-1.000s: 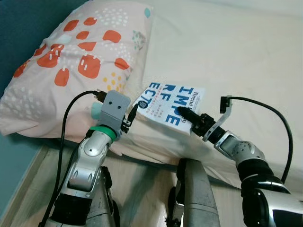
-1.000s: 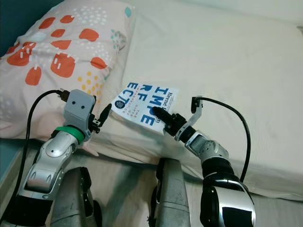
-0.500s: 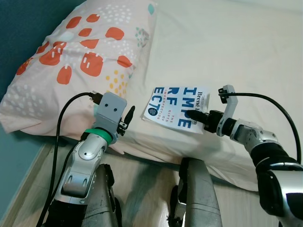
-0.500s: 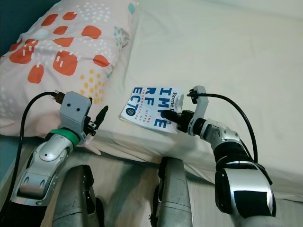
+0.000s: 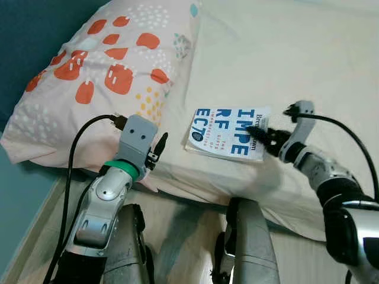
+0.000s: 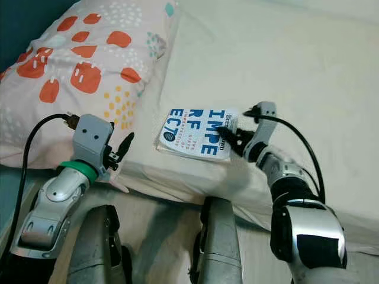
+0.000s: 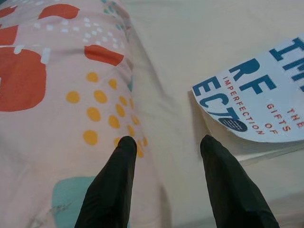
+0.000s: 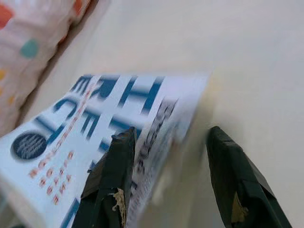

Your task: Clean up the room

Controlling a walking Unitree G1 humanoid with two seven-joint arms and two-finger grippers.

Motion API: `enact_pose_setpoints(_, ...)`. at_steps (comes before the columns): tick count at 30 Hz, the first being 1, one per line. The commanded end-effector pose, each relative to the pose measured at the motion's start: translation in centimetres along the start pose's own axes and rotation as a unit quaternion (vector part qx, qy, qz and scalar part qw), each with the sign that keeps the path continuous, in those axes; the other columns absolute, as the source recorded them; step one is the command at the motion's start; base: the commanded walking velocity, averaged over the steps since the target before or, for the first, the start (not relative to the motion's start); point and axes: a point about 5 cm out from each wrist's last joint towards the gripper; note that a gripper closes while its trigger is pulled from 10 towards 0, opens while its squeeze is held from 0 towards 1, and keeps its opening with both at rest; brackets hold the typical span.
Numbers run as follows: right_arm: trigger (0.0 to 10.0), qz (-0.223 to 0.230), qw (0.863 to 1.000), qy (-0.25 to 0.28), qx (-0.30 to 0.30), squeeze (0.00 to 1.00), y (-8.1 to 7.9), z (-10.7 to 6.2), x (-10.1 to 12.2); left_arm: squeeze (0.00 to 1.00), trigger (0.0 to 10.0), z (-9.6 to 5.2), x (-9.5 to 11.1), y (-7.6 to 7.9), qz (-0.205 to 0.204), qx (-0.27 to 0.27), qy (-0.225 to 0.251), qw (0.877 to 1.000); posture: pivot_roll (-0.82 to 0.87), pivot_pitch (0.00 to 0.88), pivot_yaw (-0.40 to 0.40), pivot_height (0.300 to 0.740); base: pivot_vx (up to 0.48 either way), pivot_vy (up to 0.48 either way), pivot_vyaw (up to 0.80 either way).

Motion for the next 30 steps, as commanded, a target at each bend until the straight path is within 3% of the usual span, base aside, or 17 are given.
enact_pose_setpoints(1, 10.0, -0.006, 1.0, 0.011, -0.012, 0.0, 0.4, -0.2, 0.5, 0.0, 10.0, 0.1, -0.4, 0.5, -0.001, -0.01, -0.006, 1.0, 0.08, 0.142, 0.033, 0.546, 0.0, 0.0, 0.0)
enact_pose_setpoints(12, 10.0, -0.027, 0.996, 0.087, -0.013, 0.0, 0.2, -0.1, 3.0, 0.0, 10.0, 1.0, -0.1, 1.2, -0.015, -0.007, 0.005, 1.0, 0.05, 0.099, 0.006, 0.546, 0.0, 0.0, 0.0)
enact_pose_setpoints(13, 10.0, -0.046, 0.991, 0.125, 0.001, 0.0, -0.9, 0.3, 3.5, 0.0, 10.0, 1.3, 0.1, 1.5, -0.024, -0.006, 0.013, 1.0, 0.03, 0.071, -0.006, 0.546, 0.0, 0.0, 0.0)
enact_pose_setpoints(14, 10.0, -0.046, 0.991, 0.125, 0.001, 0.0, -0.9, 0.3, 3.5, 0.0, 10.0, 1.3, 0.1, 1.5, -0.024, -0.006, 0.013, 1.0, 0.03, 0.071, -0.006, 0.546, 0.0, 0.0, 0.0)
enact_pose_setpoints(17, 10.0, -0.057, 0.98, 0.186, 0.029, 0.0, -3.3, 1.0, 3.2, 0.0, 10.0, 1.8, 0.7, 1.6, -0.046, 0.002, 0.029, 0.999, 0.02, 0.047, -0.016, 0.546, 0.0, 0.0, 0.0)
enact_pose_setpoints(19, 10.0, -0.058, 0.978, 0.198, 0.034, 0.0, -3.8, 1.0, 3.1, 0.0, 10.0, 1.9, 0.9, 1.6, -0.051, 0.004, 0.032, 0.998, 0.02, 0.047, -0.016, 0.546, 0.0, 0.0, 0.0)
enact_pose_setpoints(22, 10.0, -0.064, 0.963, 0.26, 0.005, 0.0, -6.5, 0.9, 1.8, 0.0, 10.0, 2.7, 3.0, 0.8, -0.094, 0.022, 0.069, 0.993, 0.0, 0.02, -0.028, 0.561, 0.0, 0.0, 0.0)
enact_pose_setpoints(25, 10.0, -0.066, 0.96, 0.273, 0.003, 0.0, -7.7, 0.8, 1.0, 0.0, 10.0, 2.9, 3.9, 0.5, -0.105, 0.028, 0.083, 0.991, 0.0, 0.008, -0.031, 0.57, 0.0, 0.0, 0.0)
enact_pose_setpoints(27, 10.0, -0.07, 0.959, 0.275, 0.024, 0.0, -9.6, 0.6, -0.3, 0.0, 10.0, 2.9, 4.8, -0.1, -0.107, 0.033, 0.1, 0.989, 0.0, 0.001, -0.03, 0.58, 0.0, 0.0, 0.0)
enact_pose_setpoints(28, 10.0, -0.061, 0.959, 0.276, 0.035, 0.0, -10.6, 0.4, -0.9, 0.0, 10.0, 2.9, 4.9, -0.4, -0.091, 0.036, 0.104, 0.99, 0.0, 0.0, -0.027, 0.585, 0.0, 0.0, 0.0)
enact_pose_setpoints(30, 10.0, -0.054, 0.958, 0.277, 0.04, 0.0, -11.1, 0.2, -1.2, 0.0, 10.0, 2.8, 4.9, -0.5, -0.079, 0.038, 0.105, 0.991, 0.0, 0.0, -0.027, 0.59, 0.0, 0.0, 0.0)
Point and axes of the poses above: a point about 5 cm out from each wrist's last joint towards the gripper, its own z axis pointing out of the wrist towards the gripper, its own x axis along the axis of the wrist's last joint, y = z × x, and after that the axes turned 3 degrees about z, right-handed
